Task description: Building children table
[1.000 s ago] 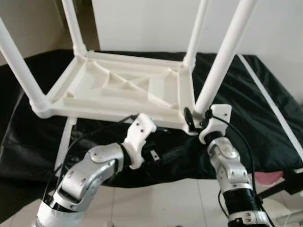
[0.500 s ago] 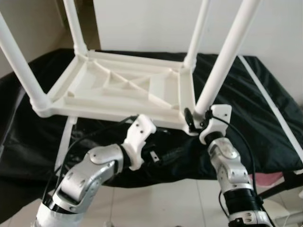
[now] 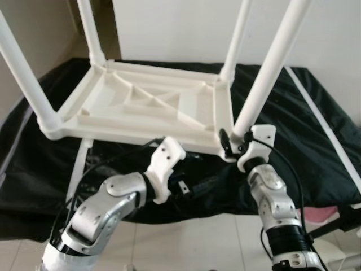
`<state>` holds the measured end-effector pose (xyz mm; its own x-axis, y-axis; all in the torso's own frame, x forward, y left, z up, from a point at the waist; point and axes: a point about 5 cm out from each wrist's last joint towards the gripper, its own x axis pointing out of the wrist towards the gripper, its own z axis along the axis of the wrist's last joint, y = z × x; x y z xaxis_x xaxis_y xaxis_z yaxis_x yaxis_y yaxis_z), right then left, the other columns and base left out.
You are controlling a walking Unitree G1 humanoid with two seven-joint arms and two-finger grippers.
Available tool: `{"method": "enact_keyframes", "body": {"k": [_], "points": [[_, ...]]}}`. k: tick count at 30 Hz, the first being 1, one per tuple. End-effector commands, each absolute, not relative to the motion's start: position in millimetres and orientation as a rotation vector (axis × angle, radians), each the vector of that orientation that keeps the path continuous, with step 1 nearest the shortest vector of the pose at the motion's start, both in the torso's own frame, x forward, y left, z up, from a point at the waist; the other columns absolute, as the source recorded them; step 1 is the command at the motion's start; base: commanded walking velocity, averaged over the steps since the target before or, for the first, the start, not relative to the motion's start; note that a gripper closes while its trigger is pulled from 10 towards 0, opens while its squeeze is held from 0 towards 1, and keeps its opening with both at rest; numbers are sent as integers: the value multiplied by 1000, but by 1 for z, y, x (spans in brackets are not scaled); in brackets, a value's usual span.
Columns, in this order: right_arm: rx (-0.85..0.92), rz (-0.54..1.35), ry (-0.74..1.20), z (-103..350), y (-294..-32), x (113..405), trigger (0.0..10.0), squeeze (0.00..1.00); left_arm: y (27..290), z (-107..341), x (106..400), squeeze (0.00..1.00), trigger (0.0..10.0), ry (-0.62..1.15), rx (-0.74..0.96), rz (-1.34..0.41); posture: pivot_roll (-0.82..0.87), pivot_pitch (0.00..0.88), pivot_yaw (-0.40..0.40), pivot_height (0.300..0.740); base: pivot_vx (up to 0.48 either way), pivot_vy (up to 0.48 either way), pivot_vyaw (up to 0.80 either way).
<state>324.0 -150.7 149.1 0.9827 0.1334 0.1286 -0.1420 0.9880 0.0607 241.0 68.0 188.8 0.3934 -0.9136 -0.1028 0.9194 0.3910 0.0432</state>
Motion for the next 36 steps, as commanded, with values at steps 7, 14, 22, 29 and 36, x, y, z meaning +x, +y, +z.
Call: {"method": "enact_keyframes", "body": {"k": [7, 14, 22, 29, 36], "points": [[67, 128, -115, 144, -157, 321, 10000, 0, 68, 187, 239, 0, 10000, 68, 114, -1179, 48, 54, -63, 740, 0, 0, 0], [55, 124, -122, 144, -166, 320, 10000, 0, 70, 187, 242, 0, 10000, 41, 150, -1137, 44, 57, -59, 740, 0, 0, 0], [16, 189, -119, 143, -177, 320, 10000, 0, 80, 186, 255, 0, 10000, 2, 179, -1007, 27, 55, -58, 740, 0, 0, 0], [12, 242, -133, 146, -174, 320, 10000, 0, 79, 192, 260, 0, 10000, -30, 165, -990, 24, 47, -67, 740, 0, 0, 0], [0, 317, -154, 150, -170, 319, 10000, 0, 65, 184, 254, 0, 10000, -9, 226, -1064, 26, 47, -83, 740, 0, 0, 0]]}}
